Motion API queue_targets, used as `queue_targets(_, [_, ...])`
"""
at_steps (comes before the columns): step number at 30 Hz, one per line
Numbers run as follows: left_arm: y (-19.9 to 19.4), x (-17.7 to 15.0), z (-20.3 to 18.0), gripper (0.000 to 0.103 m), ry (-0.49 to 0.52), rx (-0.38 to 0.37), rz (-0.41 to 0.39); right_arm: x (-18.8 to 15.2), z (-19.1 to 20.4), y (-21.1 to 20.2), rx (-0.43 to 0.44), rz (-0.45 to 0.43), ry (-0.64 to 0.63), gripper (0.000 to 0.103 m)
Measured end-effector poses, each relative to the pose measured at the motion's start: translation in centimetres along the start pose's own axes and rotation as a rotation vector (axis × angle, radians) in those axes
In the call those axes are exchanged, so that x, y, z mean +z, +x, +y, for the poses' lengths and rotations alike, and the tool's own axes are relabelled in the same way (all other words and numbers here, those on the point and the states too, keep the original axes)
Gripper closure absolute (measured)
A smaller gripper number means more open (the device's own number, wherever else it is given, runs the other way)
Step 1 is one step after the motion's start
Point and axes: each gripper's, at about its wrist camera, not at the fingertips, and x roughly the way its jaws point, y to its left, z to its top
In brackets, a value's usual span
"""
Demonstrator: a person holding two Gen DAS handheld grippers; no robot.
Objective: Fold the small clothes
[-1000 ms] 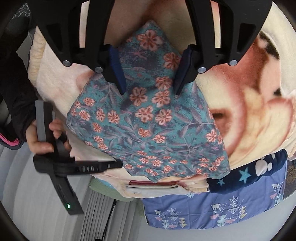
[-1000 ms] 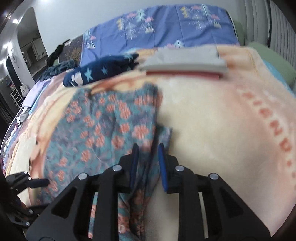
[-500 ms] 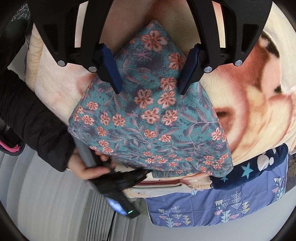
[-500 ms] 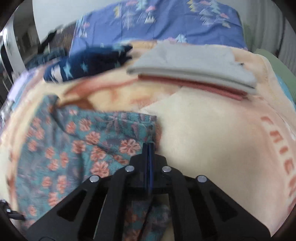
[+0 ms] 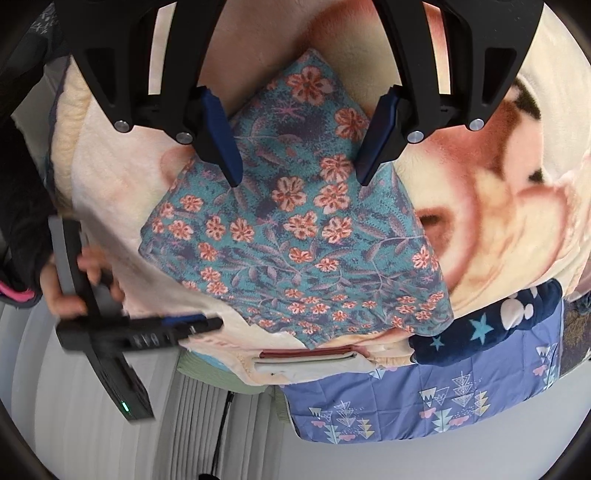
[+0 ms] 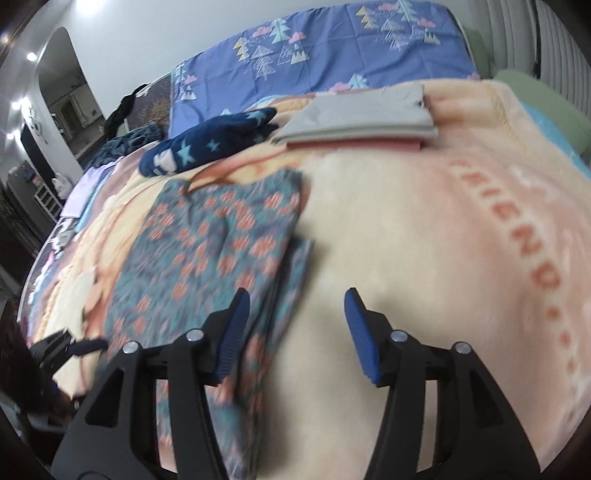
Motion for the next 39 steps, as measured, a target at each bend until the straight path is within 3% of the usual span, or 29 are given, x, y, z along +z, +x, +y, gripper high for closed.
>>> queue_targets(9, [-1.5, 0.1, 3.6, 0.031, -0.132, 0.015, -0.012, -2.2, 0.5, 1.5, 0.136, 0.086, 0.033, 0.04])
queue_targets(12, [-0.7, 0.7, 5.3, 0.031, -0.194, -0.022, 0.01, -2.1, 0.2, 2.3, 0.171, 0.104, 0.044, 0.038])
queue_targets(18, [3.5, 2.3, 8.0, 0.031, -0.304, -0.166, 0.084, -1.0, -0.7, 4.3, 0.25, 0.12, 0.103, 0.032])
queue_targets(25, [7.4, 4.5, 9.6, 0.031, -0.377, -0.228, 0.102, 0.9, -0.6, 5.7, 0.292, 0.105, 0.092, 0.035])
queue_targets(27, [8.0, 5.2, 9.8, 0.034, -0.372, -0.216, 0.107, 1.7, -0.3, 6.5, 0.282, 0.108, 0.077, 0.037])
queue_targets(32, [9.0, 6.1, 10.9, 0.059, -0.37, -0.184, 0.093, 2.8, -0.6, 8.4, 0.303, 0.108, 0.081, 0.045])
queue_targets(39, [10.8, 8.1, 12.4, 0.064, -0.374, -0.151, 0.074, 4.0, -0.2, 9.9, 0.336, 0.113, 0.059, 0.05])
